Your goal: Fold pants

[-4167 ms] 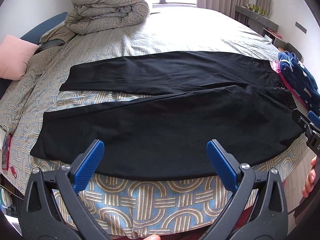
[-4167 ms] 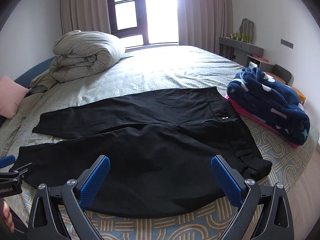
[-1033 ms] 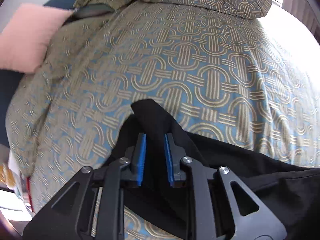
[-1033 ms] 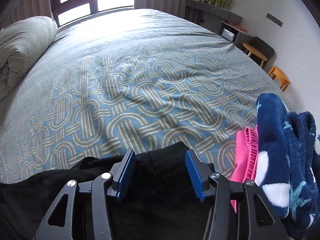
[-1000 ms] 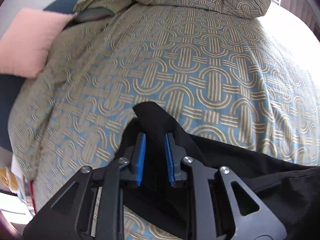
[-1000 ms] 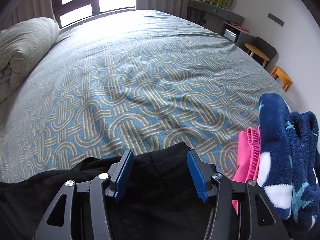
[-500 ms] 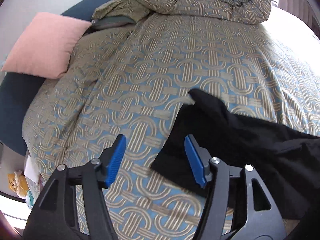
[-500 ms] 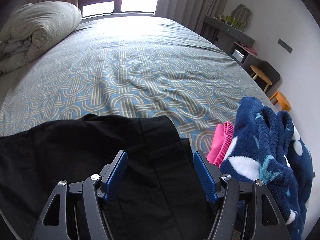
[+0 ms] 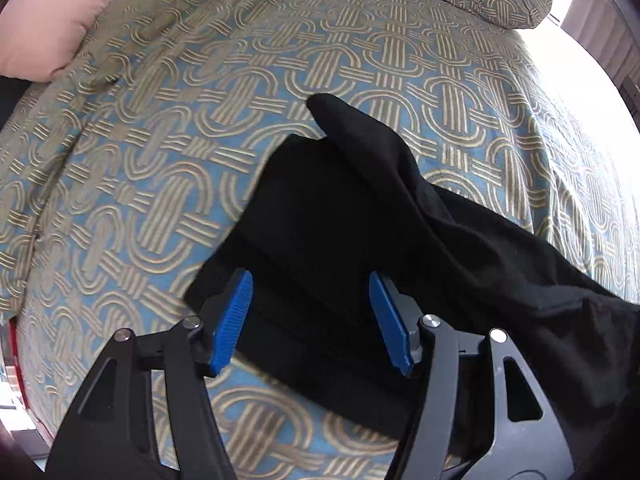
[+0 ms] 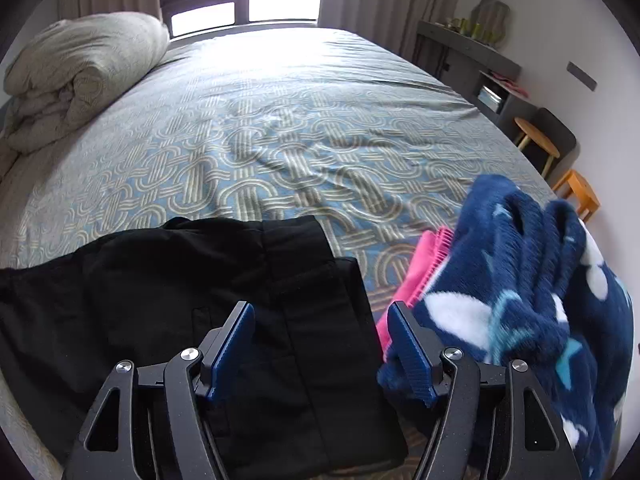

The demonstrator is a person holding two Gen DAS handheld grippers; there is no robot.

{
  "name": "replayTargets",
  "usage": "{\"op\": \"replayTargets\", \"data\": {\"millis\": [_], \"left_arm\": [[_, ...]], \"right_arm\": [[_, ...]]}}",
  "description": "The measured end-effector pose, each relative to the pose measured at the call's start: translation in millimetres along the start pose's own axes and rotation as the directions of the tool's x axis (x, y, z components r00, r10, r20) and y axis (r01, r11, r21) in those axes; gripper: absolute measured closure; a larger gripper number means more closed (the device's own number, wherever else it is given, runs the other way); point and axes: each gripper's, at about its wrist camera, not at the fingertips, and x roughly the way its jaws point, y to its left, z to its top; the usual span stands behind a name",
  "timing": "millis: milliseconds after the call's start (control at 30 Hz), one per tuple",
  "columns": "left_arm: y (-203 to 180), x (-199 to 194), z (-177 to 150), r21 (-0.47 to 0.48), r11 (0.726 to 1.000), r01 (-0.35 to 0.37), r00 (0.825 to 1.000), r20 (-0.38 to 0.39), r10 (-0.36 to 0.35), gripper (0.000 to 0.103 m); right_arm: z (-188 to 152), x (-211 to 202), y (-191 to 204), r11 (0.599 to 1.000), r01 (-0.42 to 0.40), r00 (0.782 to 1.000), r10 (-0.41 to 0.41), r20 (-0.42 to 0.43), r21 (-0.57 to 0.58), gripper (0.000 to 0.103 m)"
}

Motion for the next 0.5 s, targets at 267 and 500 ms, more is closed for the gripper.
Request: {"op": "replayTargets", "data": {"millis": [267, 500], "left_arm": [[-10.5, 16.7, 8.3, -0.052, 0.999, 0.005, 1.000, -0.020, -0.006, 0.033], [-10.7, 8.7, 15.5, -0.053, 0.997, 0.060, 0.998, 0.037, -0.059, 0.097]], "right_arm": [[48.4, 71.0, 19.2, 0.999, -0.005, 0.998, 0.002, -0.058, -0.044, 0.031], [58.8, 75.7, 22.2, 0.999, 0.009, 1.000, -0.009, 0.002, 0.047, 0.092]]}}
